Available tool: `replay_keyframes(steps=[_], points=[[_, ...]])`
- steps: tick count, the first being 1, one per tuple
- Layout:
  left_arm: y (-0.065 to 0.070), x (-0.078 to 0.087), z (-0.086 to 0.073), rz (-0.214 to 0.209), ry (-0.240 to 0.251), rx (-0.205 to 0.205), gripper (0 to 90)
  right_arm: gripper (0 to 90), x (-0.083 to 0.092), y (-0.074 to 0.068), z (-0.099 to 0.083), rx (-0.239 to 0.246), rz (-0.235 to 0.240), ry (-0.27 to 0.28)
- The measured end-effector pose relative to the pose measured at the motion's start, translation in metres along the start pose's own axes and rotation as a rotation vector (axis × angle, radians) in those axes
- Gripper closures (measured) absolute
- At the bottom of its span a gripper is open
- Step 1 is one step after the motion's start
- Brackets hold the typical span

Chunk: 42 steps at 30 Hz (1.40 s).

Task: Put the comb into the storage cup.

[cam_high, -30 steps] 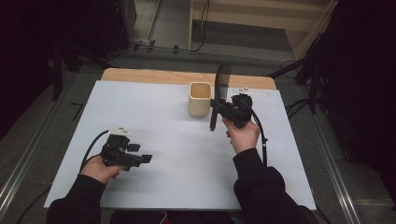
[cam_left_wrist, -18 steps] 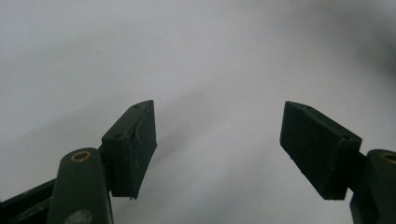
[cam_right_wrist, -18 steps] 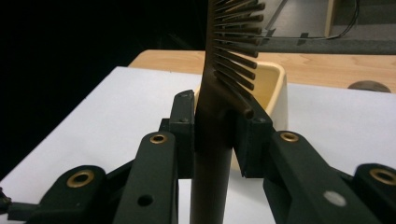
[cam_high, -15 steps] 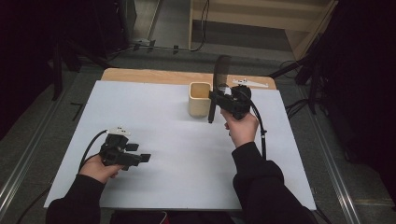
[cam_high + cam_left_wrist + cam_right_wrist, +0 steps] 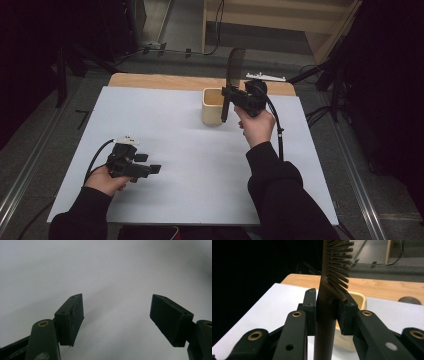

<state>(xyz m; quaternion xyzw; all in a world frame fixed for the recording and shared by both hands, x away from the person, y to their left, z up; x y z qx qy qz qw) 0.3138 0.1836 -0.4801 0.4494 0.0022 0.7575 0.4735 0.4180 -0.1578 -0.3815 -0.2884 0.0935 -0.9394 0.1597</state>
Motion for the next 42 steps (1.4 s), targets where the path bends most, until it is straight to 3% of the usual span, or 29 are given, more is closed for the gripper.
replay_keyframes(steps=[12,26,34,42], points=[[-0.001,0.000,0.000,-0.003,0.000,0.006,27.7,69.9,-0.007,0.002,0.020,-0.024,-0.015,0.005],[-0.003,0.001,0.000,-0.002,0.002,0.009,27.7,69.9,-0.026,0.000,0.033,-0.025,-0.068,0.009],[-0.005,0.002,-0.001,-0.001,0.008,0.015,27.7,69.9,-0.036,-0.004,0.041,-0.019,-0.081,0.017],[-0.006,0.003,-0.001,-0.002,0.011,0.019,27.7,69.9,-0.046,-0.005,0.045,0.015,-0.141,0.028]])
Point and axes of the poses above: each handheld gripper's, and its own axes: x roughly backward along the jaws, z roughly out of its top, y roughly to its right, the point moved 3 cm from there along -x, roughly forward along the jaws, and after that the axes turned 11 degrees about -z, right-handed, at the moved point
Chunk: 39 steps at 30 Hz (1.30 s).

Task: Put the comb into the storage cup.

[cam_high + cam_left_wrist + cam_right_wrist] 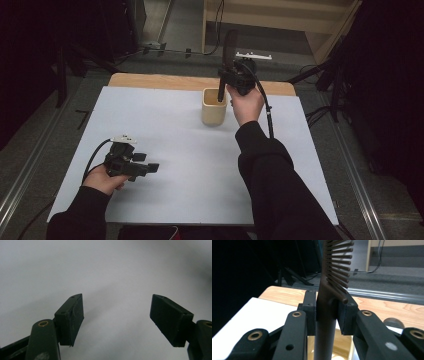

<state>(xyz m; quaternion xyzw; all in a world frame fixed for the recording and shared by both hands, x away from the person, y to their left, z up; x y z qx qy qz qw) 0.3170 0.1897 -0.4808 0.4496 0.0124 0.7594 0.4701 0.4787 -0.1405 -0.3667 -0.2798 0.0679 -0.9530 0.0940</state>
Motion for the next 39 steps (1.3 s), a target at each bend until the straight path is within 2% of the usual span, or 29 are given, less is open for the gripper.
replay_keyframes(steps=[13,17,24,39], points=[[0.001,-0.002,0.000,0.003,-0.009,-0.004,27.7,69.9,-0.009,0.000,0.004,-0.005,-0.062,0.058],[0.001,-0.002,0.000,0.004,-0.010,-0.004,27.7,69.9,-0.013,0.000,0.002,-0.017,-0.058,0.051],[0.001,-0.002,0.000,0.006,-0.011,-0.005,27.7,69.9,-0.017,-0.002,0.000,-0.006,-0.066,0.058],[0.001,-0.002,0.000,0.011,-0.014,-0.011,27.7,69.9,-0.026,-0.004,-0.007,0.018,-0.077,0.026]])
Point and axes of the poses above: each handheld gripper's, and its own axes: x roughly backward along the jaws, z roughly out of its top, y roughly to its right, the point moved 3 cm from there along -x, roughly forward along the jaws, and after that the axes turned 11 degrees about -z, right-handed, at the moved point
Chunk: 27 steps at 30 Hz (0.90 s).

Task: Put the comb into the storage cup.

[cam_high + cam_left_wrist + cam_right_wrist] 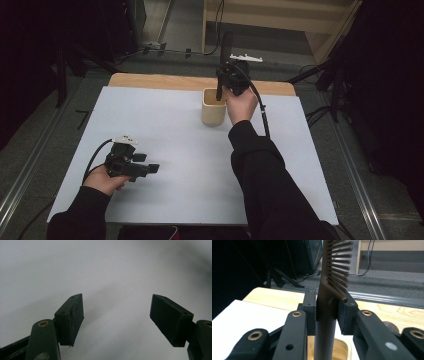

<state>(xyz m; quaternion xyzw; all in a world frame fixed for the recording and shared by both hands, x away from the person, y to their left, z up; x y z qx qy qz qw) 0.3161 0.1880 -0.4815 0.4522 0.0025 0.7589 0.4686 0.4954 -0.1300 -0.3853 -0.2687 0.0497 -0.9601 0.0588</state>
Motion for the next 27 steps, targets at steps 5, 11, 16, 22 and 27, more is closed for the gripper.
replay_keyframes(steps=[5,11,16,22,27], points=[[0.000,0.000,0.000,-0.001,0.000,0.001,27.7,69.9,-0.003,-0.001,-0.004,0.006,0.001,-0.008],[0.000,-0.001,0.000,-0.003,0.000,0.005,27.6,69.9,-0.005,0.000,-0.009,0.006,0.002,-0.019],[0.000,-0.001,0.000,-0.002,-0.005,0.000,27.7,69.9,-0.007,0.002,-0.013,-0.006,0.004,-0.027],[0.000,-0.002,-0.001,-0.002,-0.008,0.000,27.7,69.9,-0.010,0.004,-0.020,-0.007,0.001,-0.041],[0.000,-0.003,-0.001,-0.002,-0.013,0.002,27.7,69.9,-0.013,0.004,-0.027,-0.011,0.005,-0.053]])
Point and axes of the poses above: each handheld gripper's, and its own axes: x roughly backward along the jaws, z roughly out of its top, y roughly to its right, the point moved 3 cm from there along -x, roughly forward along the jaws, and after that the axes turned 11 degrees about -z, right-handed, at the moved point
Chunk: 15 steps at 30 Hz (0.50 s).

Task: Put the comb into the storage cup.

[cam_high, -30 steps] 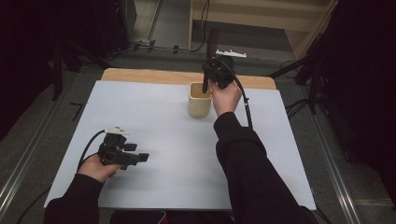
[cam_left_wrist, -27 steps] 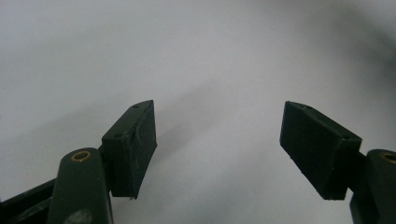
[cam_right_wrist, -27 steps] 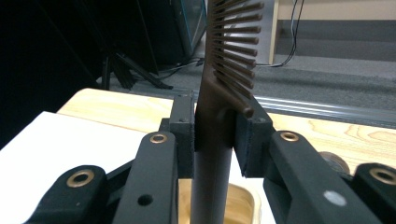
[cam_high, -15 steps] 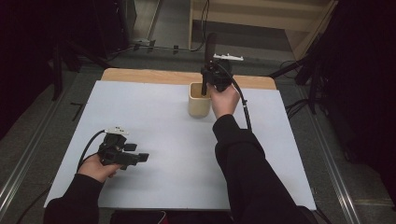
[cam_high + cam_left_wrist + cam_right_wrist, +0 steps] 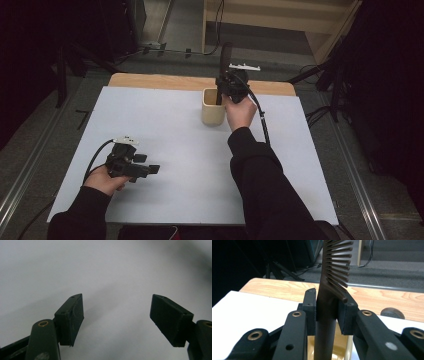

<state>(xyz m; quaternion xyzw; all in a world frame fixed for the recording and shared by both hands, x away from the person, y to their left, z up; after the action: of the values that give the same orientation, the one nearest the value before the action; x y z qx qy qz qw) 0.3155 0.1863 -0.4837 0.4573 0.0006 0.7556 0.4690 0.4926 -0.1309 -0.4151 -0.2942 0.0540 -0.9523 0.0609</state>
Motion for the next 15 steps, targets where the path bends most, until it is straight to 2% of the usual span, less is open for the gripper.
replay_keyframes(steps=[15], points=[[0.001,-0.001,0.000,-0.001,-0.004,-0.005,27.6,69.8,-0.007,0.000,-0.014,-0.001,0.003,-0.021]])
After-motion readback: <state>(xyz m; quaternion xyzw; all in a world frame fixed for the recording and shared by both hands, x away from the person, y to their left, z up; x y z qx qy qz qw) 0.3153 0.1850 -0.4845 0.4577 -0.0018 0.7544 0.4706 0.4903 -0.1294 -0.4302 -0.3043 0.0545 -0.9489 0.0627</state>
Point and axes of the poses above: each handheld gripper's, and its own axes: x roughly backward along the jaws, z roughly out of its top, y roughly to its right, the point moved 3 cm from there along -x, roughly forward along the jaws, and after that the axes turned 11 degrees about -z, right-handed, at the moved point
